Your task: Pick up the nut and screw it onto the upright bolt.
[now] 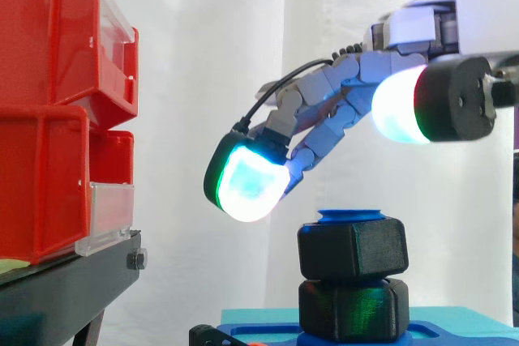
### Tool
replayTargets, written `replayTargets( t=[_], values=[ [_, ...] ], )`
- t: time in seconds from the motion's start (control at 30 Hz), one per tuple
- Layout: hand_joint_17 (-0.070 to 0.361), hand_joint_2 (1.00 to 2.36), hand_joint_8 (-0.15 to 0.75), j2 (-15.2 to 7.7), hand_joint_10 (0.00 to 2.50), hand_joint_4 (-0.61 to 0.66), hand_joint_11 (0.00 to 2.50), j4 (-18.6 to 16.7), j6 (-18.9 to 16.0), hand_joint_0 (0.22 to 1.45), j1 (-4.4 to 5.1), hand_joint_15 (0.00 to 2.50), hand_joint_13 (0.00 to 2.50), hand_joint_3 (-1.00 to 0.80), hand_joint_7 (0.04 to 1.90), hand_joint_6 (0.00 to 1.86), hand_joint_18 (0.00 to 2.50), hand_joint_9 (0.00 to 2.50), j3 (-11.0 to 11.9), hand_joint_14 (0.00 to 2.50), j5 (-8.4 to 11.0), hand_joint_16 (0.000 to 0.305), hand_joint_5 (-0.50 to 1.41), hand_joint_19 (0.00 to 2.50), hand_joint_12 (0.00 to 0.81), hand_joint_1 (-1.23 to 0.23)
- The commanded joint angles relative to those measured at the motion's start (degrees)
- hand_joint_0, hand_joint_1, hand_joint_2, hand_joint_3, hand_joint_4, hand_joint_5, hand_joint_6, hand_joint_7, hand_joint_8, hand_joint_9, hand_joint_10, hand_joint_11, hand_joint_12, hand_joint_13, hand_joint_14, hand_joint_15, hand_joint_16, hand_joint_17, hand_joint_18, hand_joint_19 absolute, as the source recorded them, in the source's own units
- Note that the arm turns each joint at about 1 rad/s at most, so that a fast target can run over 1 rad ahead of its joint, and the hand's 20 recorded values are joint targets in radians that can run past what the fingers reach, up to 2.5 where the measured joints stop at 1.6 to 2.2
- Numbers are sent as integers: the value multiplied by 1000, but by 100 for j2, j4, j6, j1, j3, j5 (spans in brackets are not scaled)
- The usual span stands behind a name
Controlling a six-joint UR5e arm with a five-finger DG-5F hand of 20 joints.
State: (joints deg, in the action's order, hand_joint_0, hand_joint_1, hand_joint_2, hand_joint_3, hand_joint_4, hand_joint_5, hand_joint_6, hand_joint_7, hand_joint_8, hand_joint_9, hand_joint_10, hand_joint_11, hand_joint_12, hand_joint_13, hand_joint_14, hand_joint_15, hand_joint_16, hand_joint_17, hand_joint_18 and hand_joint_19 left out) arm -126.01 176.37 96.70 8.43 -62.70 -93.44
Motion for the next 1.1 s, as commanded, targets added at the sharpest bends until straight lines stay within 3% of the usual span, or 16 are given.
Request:
replayTargets(
  t=[0.0, 0.23, 0.4, 0.63, 1.07],
  values=[
    [91, 1000, 218, -2, 0, 162, 0, -165, -20, 479, 9, 0, 189, -500, 678, 502, 0, 413, -129, 0, 1, 40, -136, 0, 344, -9],
    [91, 1000, 217, -2, 0, 157, 0, -384, -20, 483, 53, 0, 192, -500, 713, 502, 0, 419, -375, 0, 10, 40, -122, 0, 345, -2],
    [91, 1000, 219, -2, 0, 160, 0, -332, -20, 485, 44, 0, 194, -500, 731, 502, 0, 420, -375, 0, -8, 40, -119, 0, 345, 0],
    [89, 1000, 234, -2, 0, 232, 0, -217, -11, 494, 9, 0, 234, -500, 985, 504, 0, 453, -375, 0, -16, 40, -72, 0, 342, -1],
    [78, 1000, 247, 7, 0, 226, 0, -77, -2, 513, -88, 0, 360, -500, 1204, 504, 0, 572, -375, 0, -104, 35, -30, 0, 320, -38]
  ],
)
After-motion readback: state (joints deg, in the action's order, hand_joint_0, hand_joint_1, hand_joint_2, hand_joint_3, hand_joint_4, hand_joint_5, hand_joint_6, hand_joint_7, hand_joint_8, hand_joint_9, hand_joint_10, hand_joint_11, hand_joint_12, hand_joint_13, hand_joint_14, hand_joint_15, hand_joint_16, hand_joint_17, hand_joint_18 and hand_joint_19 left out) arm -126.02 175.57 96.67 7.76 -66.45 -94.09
